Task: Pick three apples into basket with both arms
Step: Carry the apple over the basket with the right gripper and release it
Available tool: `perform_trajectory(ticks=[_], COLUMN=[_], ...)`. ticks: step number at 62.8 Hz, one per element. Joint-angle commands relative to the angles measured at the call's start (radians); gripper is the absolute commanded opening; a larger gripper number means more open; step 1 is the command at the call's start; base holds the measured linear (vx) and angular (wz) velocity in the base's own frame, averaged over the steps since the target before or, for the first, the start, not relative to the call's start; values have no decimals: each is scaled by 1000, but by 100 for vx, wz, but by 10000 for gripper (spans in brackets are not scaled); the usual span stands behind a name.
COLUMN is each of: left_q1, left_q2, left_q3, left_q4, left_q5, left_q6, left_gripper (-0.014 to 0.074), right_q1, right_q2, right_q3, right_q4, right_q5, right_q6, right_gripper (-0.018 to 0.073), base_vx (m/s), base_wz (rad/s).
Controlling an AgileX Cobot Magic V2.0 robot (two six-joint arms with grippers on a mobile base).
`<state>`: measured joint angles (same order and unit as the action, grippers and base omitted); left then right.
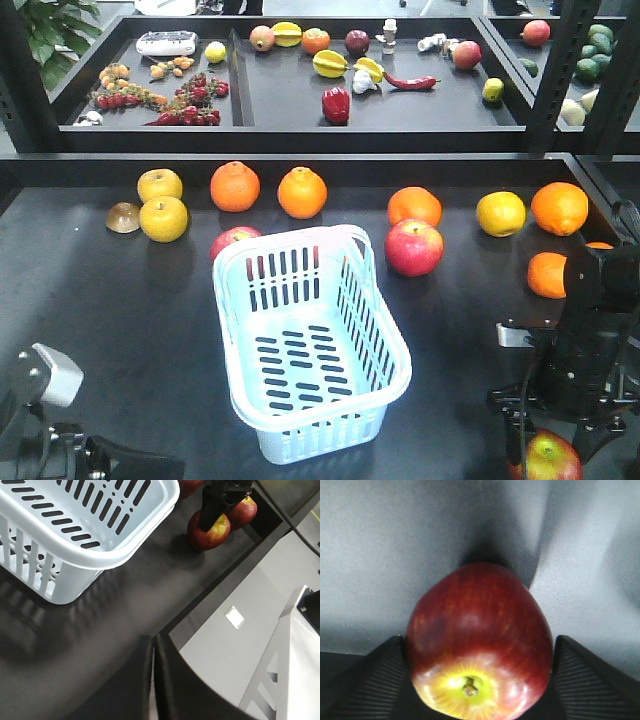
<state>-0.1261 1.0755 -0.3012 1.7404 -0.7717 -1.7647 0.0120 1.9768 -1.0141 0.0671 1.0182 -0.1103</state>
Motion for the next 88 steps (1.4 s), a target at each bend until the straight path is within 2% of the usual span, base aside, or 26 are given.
perform_trajectory(ticks=[1,20,26,29,38,45,50,57,65,73,77,85,88], left_q1=[0,0,0,0,0,0,0,0,0,0,0,0,0], left_q2=[-13,-13,-13,-13,-13,-13,-13,-13,-13,-13,-13,-13,-13], left_q3=[-21,-21,-21,-21,-21,-21,-21,-21,-21,-21,-21,-21,-21], left_q4=[-51,-51,-51,-51,-52,-52,-52,-51,-51,-51,-51,-51,-51], left_q5=[-23,-23,-23,-23,-21,-17,-14,-15,-15,-15,-16,-16,-16], left_q6=[-4,-4,-4,-4,-4,-4,-4,-4,-4,-4,-4,-4,-4], left_gripper=[-6,-6,-6,-6,-6,-6,-6,-6,-6,-6,-6,-6,-6], right_q1=[-3,-3,-3,-3,13,92,174,303,410,445,447,447,447], right_q2=[-40,-244,-349,-406,-539,-589,-585,-537,-448,-377,-351,-316,-313], right_q3=[-18,-19,-27,-41,-100,-134,-141,-141,-141,-141,-141,-141,-141], right_q4=[-3,9,61,117,394,598,654,628,596,600,615,626,635], right_q5=[37,55,56,61,48,9,-60,-190,-334,-405,-411,-445,-476], right_q6=[-11,-60,-89,-124,-293,-433,-474,-478,-478,-478,-478,-478,-478], right_gripper=[471,126,34,-7,-7,-4,-4,-1,35,146,244,508,576], base_vx=[0,0,0,0,0,0,0,0,0,0,0,0,0], base_wz=[0,0,0,0,0,0,0,0,0,0,0,0,0])
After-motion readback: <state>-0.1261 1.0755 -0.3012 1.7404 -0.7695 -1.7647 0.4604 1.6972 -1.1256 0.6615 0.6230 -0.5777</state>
